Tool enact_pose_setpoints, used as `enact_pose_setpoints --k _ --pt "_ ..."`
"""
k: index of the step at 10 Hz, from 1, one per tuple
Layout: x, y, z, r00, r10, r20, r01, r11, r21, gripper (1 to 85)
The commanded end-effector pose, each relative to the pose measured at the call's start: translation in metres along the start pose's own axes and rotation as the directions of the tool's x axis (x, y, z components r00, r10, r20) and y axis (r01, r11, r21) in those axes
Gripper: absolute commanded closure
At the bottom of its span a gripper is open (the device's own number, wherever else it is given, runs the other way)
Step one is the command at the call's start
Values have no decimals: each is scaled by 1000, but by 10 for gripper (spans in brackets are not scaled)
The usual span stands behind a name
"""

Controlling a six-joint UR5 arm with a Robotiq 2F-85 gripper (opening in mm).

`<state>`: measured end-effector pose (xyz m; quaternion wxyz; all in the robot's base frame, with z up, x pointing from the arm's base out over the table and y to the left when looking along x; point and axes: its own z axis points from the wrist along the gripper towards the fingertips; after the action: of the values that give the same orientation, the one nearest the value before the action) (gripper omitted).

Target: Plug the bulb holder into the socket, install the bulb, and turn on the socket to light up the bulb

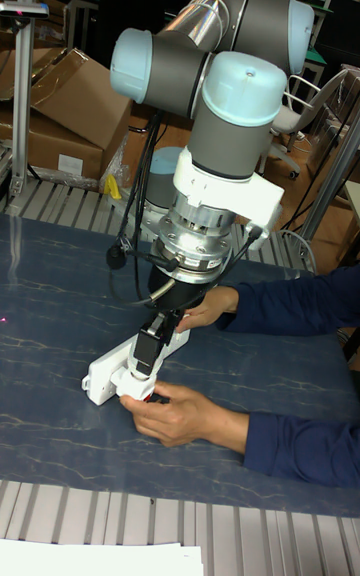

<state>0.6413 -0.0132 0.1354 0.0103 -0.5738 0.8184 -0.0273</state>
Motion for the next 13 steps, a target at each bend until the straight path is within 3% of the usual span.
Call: enact_pose_setpoints --k 1,9,10,12,13 --pt "6 -3 -1 993 -116 6 116 993 3 257" --pt "-2 1 2 978 -208 30 208 978 8 327" --pt "-3 0 2 978 -205 33 205 979 12 380" --pt "-3 0 2 983 -181 31 181 983 18 627" --pt "-2 1 2 985 -171 29 170 985 15 847"
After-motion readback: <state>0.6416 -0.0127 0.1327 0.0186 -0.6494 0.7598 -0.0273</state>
